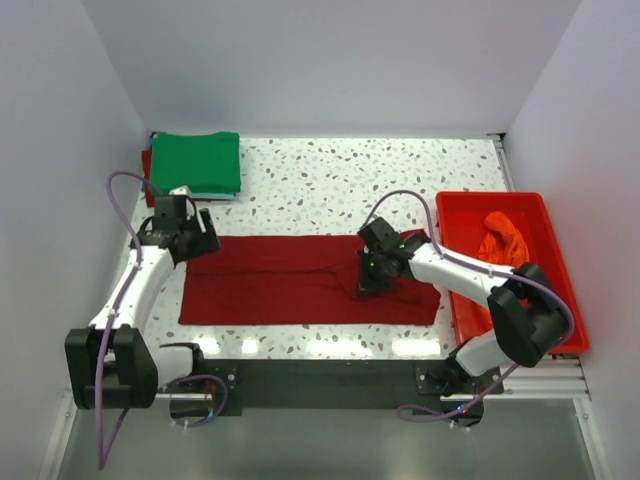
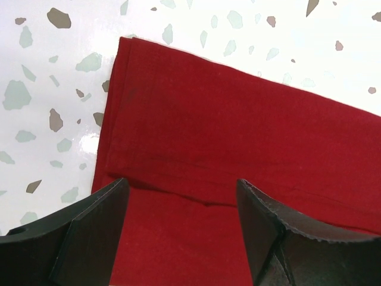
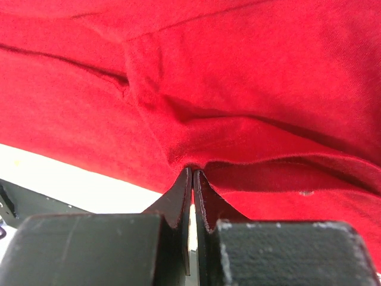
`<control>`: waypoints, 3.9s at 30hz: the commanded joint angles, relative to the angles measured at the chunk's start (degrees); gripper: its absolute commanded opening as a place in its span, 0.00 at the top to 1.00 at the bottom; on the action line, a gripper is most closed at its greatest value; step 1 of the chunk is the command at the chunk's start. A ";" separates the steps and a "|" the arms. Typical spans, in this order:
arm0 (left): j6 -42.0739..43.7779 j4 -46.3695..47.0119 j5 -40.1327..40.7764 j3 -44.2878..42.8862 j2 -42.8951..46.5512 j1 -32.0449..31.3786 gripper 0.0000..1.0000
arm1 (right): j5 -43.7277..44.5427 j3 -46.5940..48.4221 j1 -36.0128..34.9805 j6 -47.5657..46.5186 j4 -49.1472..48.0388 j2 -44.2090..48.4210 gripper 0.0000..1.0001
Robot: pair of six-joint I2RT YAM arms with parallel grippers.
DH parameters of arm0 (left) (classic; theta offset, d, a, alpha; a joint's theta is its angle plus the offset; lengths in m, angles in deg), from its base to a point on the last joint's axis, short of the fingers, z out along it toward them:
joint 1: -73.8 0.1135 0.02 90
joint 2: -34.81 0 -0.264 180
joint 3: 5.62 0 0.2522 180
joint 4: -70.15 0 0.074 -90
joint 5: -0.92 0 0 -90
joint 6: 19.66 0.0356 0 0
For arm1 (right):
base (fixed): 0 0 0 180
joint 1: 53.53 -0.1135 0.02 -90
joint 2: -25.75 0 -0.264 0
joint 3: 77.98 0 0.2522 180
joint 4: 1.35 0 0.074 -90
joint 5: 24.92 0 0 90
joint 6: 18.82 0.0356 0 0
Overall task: Fold and stack the t-shirts
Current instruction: Fold the tshirt
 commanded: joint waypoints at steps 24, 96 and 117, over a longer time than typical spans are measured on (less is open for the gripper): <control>1.27 2.45 -0.55 -0.33 -3.14 0.26 0.23 | 9.32 9.12 -10.94 8.76 13.04 2.72 0.53; -9.81 18.54 -5.56 2.84 -23.10 1.23 0.20 | 15.30 15.19 30.02 -13.21 6.63 -14.24 0.69; -9.63 8.96 0.42 -10.26 -9.12 -23.63 0.18 | 1.06 4.13 27.13 -11.46 12.16 10.80 0.46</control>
